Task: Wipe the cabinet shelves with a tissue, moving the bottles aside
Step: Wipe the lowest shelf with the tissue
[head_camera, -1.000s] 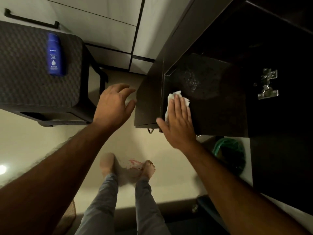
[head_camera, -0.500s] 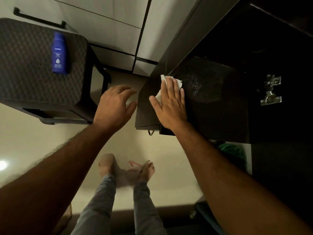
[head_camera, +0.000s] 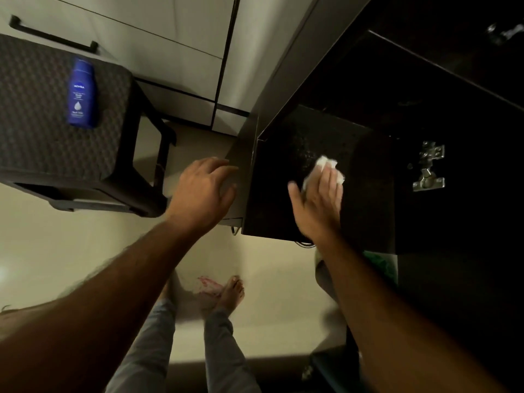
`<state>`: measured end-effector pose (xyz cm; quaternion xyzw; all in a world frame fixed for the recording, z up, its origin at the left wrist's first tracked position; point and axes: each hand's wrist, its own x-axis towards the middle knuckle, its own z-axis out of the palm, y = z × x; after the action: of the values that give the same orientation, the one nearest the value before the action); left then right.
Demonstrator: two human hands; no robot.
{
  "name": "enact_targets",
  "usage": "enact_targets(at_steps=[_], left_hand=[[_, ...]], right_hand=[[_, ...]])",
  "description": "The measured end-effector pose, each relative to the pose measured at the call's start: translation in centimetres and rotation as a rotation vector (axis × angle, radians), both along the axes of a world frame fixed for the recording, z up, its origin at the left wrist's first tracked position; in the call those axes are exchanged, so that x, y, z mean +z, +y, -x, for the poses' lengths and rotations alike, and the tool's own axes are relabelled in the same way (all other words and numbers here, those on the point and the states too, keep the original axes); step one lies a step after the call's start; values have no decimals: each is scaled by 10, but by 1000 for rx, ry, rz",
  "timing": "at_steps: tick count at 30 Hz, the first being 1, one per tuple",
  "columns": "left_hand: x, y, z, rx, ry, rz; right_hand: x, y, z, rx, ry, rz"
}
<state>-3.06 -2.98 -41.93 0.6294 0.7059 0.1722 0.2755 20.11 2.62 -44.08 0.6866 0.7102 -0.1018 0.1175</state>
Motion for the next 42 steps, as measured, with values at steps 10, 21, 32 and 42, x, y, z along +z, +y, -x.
enact_targets(at_steps=[10, 21, 32, 42], left_hand=[[8, 14, -30, -14, 40, -25], [7, 13, -84, -7, 57, -20], [-3, 24, -106, -23, 97, -87], [-6, 34, -106, -46, 73, -94]], right_hand=[[3, -16, -38, 379, -10, -76], [1, 5, -45, 377, 30, -29], [-6, 80, -47, 221, 101, -39], [-5, 109, -95, 65, 104, -12]])
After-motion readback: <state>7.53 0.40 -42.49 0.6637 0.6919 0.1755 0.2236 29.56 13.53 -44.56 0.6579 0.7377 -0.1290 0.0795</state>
